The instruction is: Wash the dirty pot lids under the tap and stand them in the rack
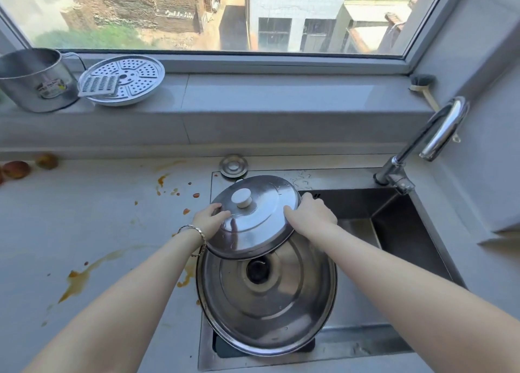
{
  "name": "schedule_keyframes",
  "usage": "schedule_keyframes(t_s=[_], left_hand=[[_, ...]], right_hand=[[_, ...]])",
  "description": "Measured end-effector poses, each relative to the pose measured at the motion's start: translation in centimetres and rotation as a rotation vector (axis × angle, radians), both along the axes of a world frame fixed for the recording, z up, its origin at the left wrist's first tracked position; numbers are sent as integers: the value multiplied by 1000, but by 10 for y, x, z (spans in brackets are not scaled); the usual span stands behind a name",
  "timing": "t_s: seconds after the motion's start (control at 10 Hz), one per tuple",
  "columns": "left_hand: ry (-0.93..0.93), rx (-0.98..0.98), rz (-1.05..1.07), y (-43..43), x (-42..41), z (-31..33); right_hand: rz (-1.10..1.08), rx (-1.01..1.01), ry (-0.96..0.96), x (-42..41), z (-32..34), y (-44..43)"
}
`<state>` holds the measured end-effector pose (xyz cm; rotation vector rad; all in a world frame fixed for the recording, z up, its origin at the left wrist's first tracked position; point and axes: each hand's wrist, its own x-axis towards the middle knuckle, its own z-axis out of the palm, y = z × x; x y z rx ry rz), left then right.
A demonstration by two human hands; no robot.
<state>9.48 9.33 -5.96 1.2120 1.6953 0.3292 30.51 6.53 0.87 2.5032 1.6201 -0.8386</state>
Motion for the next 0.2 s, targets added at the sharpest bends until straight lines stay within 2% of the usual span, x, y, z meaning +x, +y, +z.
schedule_keyframes(t_s=[0.1, 0.2], left_hand=[[48, -9, -11, -5, -2, 0], [110, -2, -19, -12, 0, -2]], right_hand=[[34, -12, 21, 5, -1, 1], [58, 72, 43, 12, 1, 0]])
